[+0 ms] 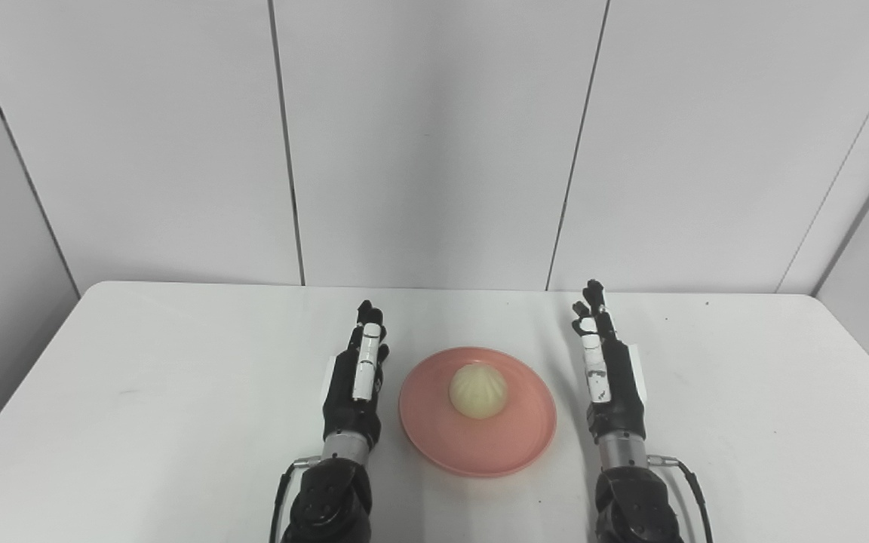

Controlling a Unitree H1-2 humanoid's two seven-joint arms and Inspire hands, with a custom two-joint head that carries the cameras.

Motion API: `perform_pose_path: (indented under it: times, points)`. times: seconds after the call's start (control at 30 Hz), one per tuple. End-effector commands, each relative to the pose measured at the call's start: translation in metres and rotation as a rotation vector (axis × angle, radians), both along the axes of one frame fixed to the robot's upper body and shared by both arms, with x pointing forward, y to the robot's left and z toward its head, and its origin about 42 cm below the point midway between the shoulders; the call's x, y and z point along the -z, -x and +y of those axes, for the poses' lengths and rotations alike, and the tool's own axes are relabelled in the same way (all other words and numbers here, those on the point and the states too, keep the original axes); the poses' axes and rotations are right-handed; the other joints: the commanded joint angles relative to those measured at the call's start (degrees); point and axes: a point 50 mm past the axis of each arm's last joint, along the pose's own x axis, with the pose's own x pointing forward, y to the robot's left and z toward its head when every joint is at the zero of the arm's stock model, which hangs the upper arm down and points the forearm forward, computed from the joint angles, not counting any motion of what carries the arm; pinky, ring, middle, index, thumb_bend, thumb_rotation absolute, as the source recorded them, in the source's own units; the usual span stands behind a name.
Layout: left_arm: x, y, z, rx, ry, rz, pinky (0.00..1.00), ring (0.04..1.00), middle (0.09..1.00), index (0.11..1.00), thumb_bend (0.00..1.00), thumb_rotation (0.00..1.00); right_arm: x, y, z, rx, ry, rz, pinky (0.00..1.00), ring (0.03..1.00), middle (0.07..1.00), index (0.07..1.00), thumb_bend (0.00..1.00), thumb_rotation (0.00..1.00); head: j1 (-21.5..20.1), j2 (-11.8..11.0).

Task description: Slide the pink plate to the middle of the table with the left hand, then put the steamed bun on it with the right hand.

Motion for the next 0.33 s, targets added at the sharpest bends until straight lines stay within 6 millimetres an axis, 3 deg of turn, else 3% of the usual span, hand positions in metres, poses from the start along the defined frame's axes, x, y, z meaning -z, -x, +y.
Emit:
perform_pose_path:
  times: [0.0, 0.3]
  points:
    - [-0.0023, -0.0003, -0.0031, -0.006, -0.012, -0.013, 1.0, 1.0, 1.0, 1.0, 0.6, 0.88, 0.0202, 0.0086, 0.0025, 0.0, -0.003, 0.022, 0.98, 0.977, 0.995, 0.996, 0.81, 1.0, 0.02, 0.12]
    - [-0.001, 0.004, 0.0005, -0.018, -0.088, -0.072, 1.0, 1.0, 1.0, 1.0, 0.57, 0.89, 0.0249, 0.0109, 0.0037, 0.01, 0.014, 0.045, 0.97, 0.968, 0.988, 0.986, 0.78, 1.0, -0.3, 0.36]
